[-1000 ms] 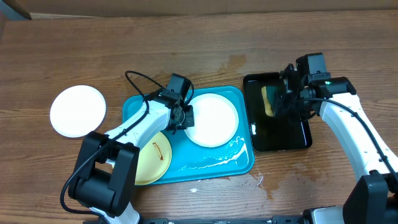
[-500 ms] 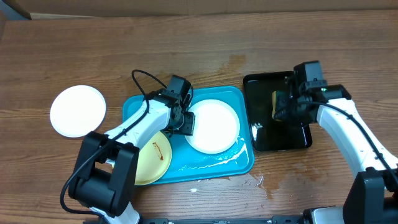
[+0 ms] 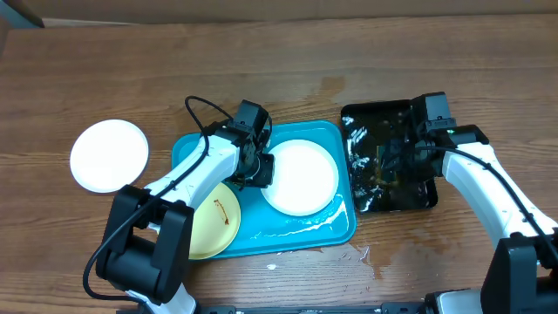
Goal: Clean dirty plates on tray and stack at the side
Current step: 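Return the sponge to the black tray with the right gripper, then lift the cleaned white plate with the left gripper toward the left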
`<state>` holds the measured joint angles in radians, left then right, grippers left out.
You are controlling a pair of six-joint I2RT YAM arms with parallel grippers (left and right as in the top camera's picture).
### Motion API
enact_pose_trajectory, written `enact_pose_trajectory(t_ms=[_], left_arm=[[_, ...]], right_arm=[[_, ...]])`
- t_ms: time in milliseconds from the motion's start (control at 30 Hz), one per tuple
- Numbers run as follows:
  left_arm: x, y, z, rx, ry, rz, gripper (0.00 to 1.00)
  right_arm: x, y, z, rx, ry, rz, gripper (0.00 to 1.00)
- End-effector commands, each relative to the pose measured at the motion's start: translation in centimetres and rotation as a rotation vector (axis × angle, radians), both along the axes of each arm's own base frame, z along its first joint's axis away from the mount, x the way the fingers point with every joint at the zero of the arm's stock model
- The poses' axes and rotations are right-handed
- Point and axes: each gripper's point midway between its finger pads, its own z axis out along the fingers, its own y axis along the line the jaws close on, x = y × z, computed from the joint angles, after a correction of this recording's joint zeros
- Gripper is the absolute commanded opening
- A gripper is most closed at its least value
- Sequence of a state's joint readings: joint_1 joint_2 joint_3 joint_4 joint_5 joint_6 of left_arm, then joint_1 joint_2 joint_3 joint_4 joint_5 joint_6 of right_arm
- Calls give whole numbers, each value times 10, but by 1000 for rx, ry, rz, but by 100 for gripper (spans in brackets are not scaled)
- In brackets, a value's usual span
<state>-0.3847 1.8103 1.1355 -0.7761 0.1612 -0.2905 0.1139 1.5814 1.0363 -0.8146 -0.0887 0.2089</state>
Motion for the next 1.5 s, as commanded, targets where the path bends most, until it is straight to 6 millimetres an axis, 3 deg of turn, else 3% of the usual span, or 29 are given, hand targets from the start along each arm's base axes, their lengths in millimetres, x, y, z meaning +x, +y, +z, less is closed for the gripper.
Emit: enact_pose_trajectory(t_ms=[0, 433, 667, 733, 800, 833, 1000, 1167, 1467], left_arm=[[2, -4, 3, -15, 3, 20, 18], [-3, 9, -8, 48, 5, 52, 17], [-6, 13, -22, 52, -8, 83, 14], [-5, 12, -21, 49, -13, 83, 9], [-4, 12, -21, 47, -15, 84, 4], [-3, 12, -21, 47, -17, 82, 4], [3, 14, -5, 80, -21, 34, 4], [16, 23, 25, 157, -41, 27, 4], [32, 18, 60, 158, -77, -25, 4]], right_arm=[[0, -1, 1, -8, -7, -2, 54], [0, -1, 1, -8, -6, -3, 69], [0, -1, 1, -8, -6, -3, 71], [0, -1, 1, -8, -10, -3, 81], [2, -1, 2, -7, -17, -3, 100], [4, -1, 2, -6, -24, -3, 100], [6, -1, 3, -5, -32, -3, 100], [6, -1, 3, -5, -32, -3, 100], [6, -1, 3, -5, -33, -3, 100]])
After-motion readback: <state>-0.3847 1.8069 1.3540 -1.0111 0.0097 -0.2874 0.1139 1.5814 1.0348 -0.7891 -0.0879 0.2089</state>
